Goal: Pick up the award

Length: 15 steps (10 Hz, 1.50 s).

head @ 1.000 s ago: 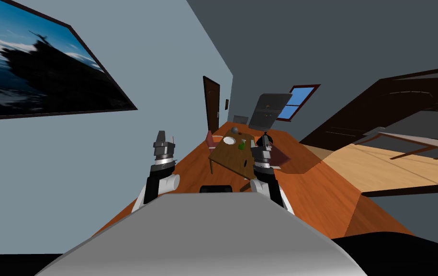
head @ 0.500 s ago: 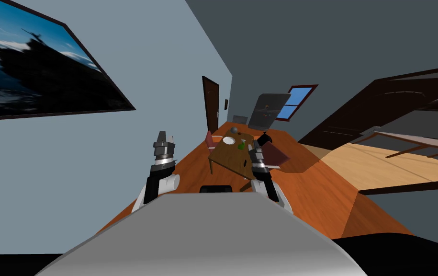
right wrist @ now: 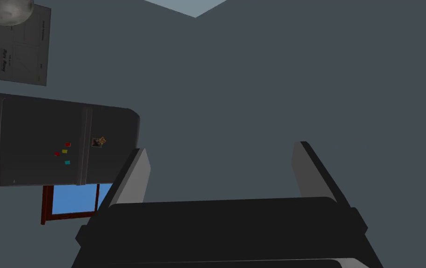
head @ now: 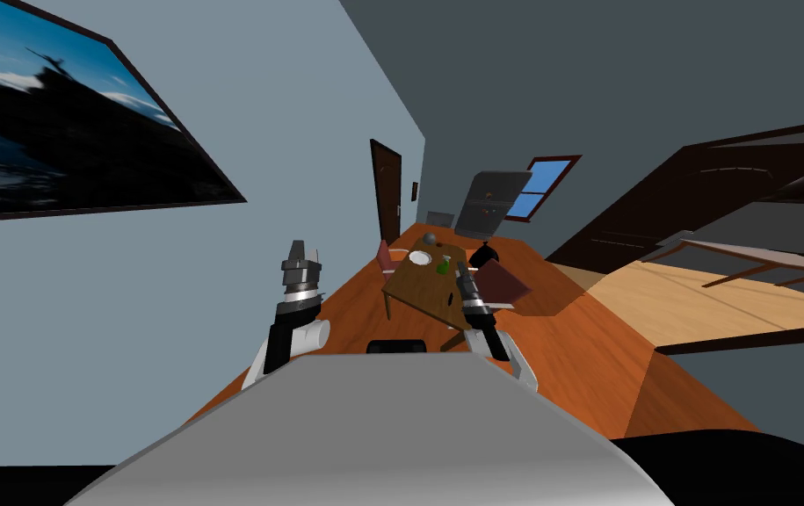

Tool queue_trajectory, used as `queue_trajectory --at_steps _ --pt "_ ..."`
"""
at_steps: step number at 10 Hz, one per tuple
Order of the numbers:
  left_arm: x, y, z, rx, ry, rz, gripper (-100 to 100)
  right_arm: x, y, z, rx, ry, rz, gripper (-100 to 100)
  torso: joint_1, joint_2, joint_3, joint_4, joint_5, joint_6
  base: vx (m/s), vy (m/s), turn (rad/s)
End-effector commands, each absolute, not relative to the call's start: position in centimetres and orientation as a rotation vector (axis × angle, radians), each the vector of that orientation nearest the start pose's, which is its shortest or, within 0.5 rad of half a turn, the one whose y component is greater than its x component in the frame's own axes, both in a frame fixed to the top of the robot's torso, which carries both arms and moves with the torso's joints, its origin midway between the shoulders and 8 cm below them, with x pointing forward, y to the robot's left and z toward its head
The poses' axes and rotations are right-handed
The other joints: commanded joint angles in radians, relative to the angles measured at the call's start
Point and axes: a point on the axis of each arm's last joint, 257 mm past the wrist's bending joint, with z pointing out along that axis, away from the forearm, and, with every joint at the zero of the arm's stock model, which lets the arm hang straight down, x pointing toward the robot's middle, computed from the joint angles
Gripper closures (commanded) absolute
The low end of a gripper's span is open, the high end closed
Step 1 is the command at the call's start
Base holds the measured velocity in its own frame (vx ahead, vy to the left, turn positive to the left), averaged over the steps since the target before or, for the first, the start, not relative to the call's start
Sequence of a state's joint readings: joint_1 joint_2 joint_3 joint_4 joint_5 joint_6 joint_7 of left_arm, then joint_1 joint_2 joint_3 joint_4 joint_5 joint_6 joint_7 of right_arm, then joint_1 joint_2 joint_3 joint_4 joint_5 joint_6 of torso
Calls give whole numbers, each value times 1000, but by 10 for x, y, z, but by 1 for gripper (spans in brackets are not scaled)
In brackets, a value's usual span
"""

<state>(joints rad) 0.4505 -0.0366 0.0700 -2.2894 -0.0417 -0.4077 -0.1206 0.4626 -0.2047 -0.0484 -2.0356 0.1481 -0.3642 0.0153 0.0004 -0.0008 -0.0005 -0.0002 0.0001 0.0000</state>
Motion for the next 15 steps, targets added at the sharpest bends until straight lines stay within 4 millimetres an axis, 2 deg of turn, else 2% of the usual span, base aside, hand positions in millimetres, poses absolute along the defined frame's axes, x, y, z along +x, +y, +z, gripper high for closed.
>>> queue_trajectory --at_steps 1,8,15 --pt "356 300 28 -639 656 -1100 0 405 -302 -127 640 1142 959 -100 0 0 0 0 0 0 10 12 -14" --pt "356 300 28 -639 656 -1100 0 418 -331 -190 604 1315 759 -100 1 0 0 0 0 0 11 17 -9" --pt "356 300 28 -639 656 -1100 0 428 -378 -257 527 1509 495 -100 1 0 0 0 0 0 18 25 -7"
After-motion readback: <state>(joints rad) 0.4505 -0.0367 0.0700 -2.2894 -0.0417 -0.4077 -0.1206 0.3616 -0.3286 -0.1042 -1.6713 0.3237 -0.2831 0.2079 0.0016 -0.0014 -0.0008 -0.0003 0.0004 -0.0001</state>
